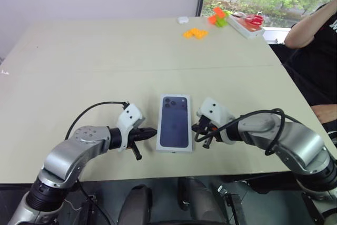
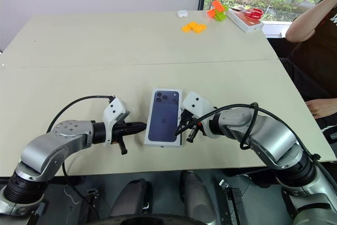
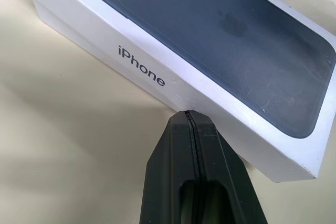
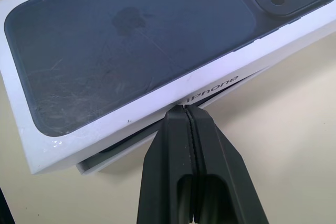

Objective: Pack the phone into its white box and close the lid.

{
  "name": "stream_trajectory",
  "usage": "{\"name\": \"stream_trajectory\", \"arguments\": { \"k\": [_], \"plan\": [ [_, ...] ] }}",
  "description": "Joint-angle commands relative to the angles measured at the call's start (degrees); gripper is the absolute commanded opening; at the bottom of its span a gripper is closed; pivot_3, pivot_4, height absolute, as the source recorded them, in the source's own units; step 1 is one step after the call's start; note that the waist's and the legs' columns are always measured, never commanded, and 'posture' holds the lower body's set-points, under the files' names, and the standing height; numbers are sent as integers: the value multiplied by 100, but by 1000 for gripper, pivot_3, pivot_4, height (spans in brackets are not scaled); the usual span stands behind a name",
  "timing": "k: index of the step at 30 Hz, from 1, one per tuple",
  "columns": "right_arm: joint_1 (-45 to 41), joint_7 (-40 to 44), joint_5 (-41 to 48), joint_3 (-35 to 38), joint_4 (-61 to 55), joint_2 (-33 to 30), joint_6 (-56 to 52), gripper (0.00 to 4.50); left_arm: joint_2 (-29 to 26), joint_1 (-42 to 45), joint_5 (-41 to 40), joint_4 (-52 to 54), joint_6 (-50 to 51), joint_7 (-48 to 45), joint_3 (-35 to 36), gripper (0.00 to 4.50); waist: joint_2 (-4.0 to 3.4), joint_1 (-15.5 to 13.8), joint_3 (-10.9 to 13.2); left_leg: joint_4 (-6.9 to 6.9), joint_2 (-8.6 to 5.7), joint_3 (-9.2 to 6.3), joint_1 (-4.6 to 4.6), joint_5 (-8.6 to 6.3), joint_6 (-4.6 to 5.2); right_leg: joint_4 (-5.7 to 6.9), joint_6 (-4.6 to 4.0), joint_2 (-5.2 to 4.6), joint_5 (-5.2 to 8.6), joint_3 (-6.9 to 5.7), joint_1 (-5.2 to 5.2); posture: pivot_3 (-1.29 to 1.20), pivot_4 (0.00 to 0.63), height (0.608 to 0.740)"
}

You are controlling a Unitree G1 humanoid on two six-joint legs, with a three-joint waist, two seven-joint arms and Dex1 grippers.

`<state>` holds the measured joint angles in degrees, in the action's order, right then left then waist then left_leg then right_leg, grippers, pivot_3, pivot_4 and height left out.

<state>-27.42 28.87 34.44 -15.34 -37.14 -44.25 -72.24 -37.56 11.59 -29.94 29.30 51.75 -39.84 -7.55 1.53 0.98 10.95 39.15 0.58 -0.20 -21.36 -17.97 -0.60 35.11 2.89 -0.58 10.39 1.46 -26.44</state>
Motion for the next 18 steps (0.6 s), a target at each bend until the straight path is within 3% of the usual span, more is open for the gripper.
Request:
{"name": "stream_trajectory", "arguments": {
  "k": [1, 18],
  "plan": [
    [-10, 129, 25, -61, -259, 68, 110, 21, 33, 84, -77, 266, -165, -106, -23, 0, 0, 0, 0, 0, 0, 0, 0, 0, 0, 0, 0, 0, 0, 0, 0, 0, 150, 740],
    [-10, 171, -177, 9, -183, 79, 111, 21, -24, -3, -50, 314, -92, -129, -66, 0, 0, 0, 0, 0, 0, 0, 0, 0, 0, 0, 0, 0, 0, 0, 1, 0, 150, 740]
  ]
}}
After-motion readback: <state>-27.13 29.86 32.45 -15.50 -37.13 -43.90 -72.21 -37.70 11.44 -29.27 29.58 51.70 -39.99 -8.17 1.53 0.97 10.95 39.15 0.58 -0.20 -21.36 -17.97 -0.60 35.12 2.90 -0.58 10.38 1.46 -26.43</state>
